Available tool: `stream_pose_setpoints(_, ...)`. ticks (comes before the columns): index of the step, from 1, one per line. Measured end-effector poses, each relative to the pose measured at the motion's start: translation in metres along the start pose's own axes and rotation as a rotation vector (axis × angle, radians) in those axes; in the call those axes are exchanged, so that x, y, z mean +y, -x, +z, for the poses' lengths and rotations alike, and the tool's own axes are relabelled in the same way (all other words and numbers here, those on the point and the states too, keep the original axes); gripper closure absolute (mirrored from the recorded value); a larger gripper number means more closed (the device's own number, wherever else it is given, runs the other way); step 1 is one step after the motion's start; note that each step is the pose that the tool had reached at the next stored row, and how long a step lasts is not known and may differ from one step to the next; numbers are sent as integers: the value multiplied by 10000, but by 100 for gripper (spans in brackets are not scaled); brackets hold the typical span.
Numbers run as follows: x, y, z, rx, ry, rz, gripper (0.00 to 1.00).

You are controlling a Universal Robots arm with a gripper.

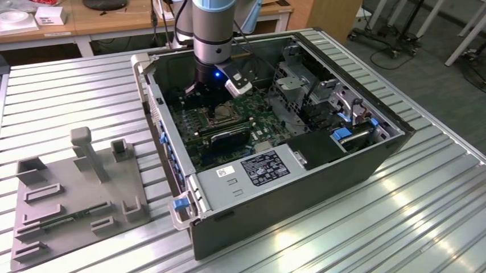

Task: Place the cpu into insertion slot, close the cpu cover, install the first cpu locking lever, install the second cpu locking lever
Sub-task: 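Close the cpu cover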

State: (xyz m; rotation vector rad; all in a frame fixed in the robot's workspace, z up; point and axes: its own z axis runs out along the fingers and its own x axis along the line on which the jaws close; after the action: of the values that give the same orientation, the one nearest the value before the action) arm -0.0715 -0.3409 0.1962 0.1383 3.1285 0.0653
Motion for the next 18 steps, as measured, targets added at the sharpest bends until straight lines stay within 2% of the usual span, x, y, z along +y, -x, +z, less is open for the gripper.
stream_pose_setpoints(11,1,-4,0,-14,5,-1,89)
stream_pose_setpoints(15,7,-1,-29,-29,23,-1,89)
stream_pose_setpoints(18,5,-3,-60,-17,-1,0,89)
